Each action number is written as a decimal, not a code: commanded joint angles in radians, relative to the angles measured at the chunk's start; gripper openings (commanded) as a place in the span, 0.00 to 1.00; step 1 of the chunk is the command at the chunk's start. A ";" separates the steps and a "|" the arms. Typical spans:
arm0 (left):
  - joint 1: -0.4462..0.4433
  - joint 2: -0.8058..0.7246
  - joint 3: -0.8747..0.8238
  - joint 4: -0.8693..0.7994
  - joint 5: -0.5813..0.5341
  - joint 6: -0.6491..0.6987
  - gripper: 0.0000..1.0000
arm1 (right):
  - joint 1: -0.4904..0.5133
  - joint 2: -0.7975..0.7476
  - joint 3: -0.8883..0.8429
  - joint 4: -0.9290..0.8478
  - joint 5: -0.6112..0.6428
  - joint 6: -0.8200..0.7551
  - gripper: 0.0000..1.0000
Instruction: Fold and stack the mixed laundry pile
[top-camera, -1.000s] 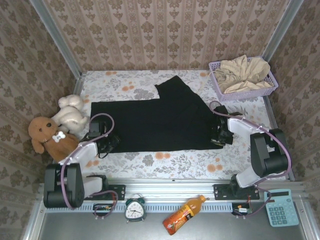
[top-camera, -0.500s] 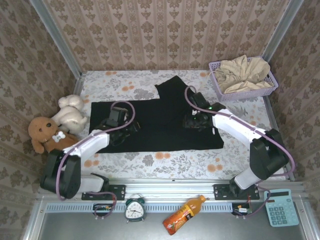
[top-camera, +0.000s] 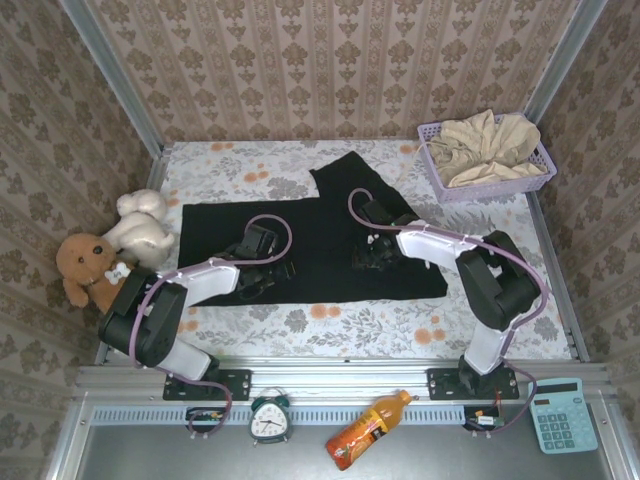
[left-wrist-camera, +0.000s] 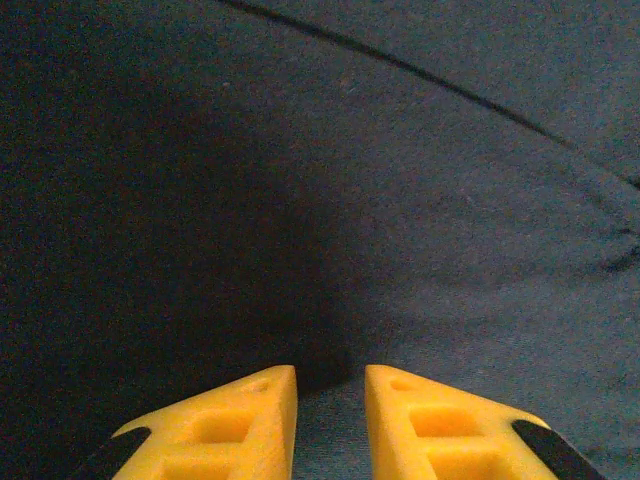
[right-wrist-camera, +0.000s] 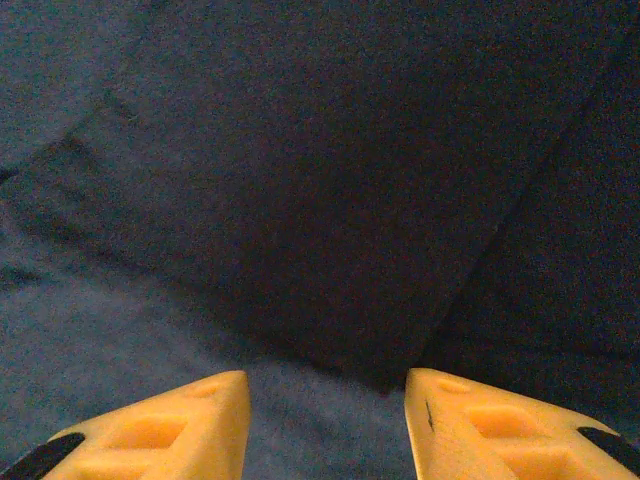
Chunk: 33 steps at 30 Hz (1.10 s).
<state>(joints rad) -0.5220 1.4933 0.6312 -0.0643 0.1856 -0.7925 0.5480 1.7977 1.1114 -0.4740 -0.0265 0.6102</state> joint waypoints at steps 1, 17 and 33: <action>0.004 -0.007 -0.023 -0.013 -0.015 0.009 0.27 | -0.002 0.045 0.052 -0.005 0.070 0.008 0.44; 0.005 -0.026 -0.039 -0.047 -0.033 0.013 0.27 | -0.002 0.079 0.226 -0.014 0.230 -0.131 0.06; 0.004 -0.105 -0.011 -0.116 -0.055 0.025 0.35 | -0.032 0.108 0.373 0.006 0.177 -0.281 0.81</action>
<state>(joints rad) -0.5220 1.4220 0.6064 -0.1177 0.1551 -0.7898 0.5327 2.0140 1.5856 -0.4431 0.1486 0.3386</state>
